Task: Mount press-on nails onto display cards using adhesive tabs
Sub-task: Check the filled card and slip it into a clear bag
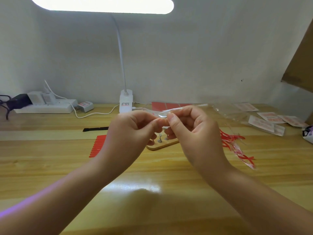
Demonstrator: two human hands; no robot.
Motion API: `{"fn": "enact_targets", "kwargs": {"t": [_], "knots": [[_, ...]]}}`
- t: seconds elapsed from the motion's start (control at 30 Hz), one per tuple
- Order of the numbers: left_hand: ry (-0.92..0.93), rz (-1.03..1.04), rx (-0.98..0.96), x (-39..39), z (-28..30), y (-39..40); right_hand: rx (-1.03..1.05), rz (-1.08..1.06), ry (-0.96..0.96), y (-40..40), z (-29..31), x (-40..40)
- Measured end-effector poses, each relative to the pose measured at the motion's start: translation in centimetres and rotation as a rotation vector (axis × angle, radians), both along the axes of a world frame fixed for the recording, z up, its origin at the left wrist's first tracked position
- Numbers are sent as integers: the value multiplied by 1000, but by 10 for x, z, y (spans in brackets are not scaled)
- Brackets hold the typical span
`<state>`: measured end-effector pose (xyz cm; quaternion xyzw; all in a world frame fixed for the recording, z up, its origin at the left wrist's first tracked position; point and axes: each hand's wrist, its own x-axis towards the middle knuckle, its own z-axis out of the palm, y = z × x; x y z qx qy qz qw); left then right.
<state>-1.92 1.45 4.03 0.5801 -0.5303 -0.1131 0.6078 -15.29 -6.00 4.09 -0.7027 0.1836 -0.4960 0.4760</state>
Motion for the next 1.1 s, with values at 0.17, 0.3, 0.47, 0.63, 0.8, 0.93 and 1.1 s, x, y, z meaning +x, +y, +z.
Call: {"fn": "enact_targets", "kwargs": {"t": [0.17, 0.3, 0.47, 0.63, 0.8, 0.93, 1.1], "knots": [[20, 27, 23, 1, 0, 0, -18, -37, -34, -10, 7, -4], [50, 19, 21, -4, 2, 2, -22, -15, -31, -9, 7, -4], [94, -24, 40, -9, 4, 3, -57, -3, -21, -4, 1, -1], [166, -29, 47, -6, 3, 1, -81, 8, 0, -2, 0, 0], [145, 23, 15, -9, -3, 1, -56, 15, 2, -2, -2, 1], [147, 40, -4, -8, -3, 1, -63, 12, 17, 0, -2, 1], [127, 115, -1, -10, -4, 0, -74, 18, 22, 4, -4, 1]]}}
